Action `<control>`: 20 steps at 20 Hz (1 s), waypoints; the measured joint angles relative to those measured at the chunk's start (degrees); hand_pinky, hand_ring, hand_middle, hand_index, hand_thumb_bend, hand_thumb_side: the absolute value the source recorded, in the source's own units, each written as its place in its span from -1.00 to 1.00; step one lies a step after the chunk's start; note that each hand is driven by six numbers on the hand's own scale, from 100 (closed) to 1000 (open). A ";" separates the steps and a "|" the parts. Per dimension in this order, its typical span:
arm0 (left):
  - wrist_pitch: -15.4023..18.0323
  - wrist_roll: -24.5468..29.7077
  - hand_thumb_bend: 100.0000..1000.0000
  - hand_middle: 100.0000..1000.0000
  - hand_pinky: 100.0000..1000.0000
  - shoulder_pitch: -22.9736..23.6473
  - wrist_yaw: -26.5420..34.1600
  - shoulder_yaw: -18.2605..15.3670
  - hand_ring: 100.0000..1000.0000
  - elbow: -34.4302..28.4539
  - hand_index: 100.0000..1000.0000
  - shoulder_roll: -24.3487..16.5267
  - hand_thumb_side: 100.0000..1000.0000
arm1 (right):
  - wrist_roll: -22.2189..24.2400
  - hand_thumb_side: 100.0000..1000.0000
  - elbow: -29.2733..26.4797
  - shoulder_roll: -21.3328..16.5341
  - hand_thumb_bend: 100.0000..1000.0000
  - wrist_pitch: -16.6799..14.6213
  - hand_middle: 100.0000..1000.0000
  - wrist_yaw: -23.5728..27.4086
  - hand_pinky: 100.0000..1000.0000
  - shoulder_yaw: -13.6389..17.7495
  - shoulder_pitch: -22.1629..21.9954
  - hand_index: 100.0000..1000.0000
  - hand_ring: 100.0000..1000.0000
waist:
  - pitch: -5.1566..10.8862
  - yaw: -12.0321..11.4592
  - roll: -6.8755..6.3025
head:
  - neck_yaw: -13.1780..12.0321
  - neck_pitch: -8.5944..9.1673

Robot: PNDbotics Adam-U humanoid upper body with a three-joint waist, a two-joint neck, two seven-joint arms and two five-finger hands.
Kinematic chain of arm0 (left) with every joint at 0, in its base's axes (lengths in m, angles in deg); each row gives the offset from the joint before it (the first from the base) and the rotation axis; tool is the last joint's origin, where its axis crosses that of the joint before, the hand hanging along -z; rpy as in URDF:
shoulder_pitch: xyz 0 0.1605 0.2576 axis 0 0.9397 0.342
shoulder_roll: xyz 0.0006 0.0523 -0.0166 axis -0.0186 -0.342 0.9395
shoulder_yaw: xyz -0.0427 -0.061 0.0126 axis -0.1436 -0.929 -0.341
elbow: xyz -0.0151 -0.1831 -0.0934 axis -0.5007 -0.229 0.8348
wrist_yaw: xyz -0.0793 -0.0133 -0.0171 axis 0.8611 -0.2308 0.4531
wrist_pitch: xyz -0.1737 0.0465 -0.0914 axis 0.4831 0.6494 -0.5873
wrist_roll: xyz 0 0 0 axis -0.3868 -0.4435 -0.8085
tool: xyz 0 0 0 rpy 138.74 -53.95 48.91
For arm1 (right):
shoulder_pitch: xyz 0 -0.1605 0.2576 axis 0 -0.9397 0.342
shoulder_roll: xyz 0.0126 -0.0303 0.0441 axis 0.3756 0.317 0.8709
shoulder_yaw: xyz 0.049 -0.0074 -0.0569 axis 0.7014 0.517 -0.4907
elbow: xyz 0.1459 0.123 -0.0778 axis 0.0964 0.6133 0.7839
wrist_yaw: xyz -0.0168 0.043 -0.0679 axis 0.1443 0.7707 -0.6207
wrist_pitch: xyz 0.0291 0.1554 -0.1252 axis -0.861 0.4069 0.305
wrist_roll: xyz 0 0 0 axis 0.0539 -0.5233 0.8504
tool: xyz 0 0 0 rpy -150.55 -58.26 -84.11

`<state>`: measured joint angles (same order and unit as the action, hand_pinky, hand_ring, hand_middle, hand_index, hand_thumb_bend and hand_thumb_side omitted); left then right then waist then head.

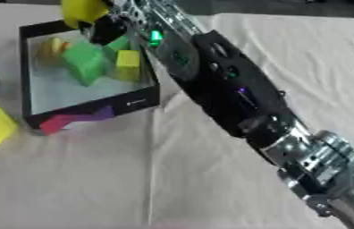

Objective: Pick up objects on the table and place them in the box.

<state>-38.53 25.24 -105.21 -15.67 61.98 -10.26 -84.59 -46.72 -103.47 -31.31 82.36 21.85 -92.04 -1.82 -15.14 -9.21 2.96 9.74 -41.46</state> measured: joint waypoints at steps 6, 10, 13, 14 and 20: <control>-0.10 0.41 -1.00 0.43 0.44 -0.43 0.07 0.34 0.56 0.00 0.54 0.10 0.60 | -1.27 -0.48 7.82 2.77 -0.57 -7.04 0.44 -8.62 0.83 1.05 0.10 0.64 0.82 | 0.00 -0.24 -0.01 | 0.44 0.06; -0.08 0.49 -1.00 0.43 0.44 -0.46 0.09 0.35 0.56 0.00 0.54 0.10 0.60 | 0.61 -0.54 9.54 3.23 -0.50 -10.83 0.64 -12.85 0.90 1.43 0.09 0.86 0.95 | 0.00 -0.29 -0.01 | 0.51 0.23; -0.08 0.50 -1.00 0.43 0.44 -0.47 0.11 0.35 0.56 0.00 0.54 0.10 0.60 | 2.20 -0.65 9.74 3.25 -0.42 -12.29 0.66 -14.36 0.91 2.16 0.09 0.90 0.96 | 0.00 -0.29 -0.01 | 0.46 0.23; -0.08 0.50 -1.00 0.43 0.45 -0.47 0.12 0.35 0.56 0.00 0.54 0.10 0.60 | 2.56 -0.75 9.65 3.25 -0.36 -12.39 0.65 -14.47 0.91 2.47 0.09 0.91 0.96 | 0.00 -0.26 -0.01 | 0.42 0.23; -0.11 0.52 -1.00 0.44 0.45 -0.43 0.12 0.34 0.56 0.00 0.54 0.10 0.61 | 4.65 -0.73 5.56 1.84 -0.55 -11.44 0.63 -10.39 0.92 3.53 0.44 0.93 0.97 | 0.00 0.39 0.00 | -0.23 0.23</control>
<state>-38.64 25.77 -105.64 -15.55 62.32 -10.26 -84.49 -42.07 -97.92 -29.46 70.93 11.46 -88.51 -1.38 -15.14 -8.81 2.96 9.51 -41.23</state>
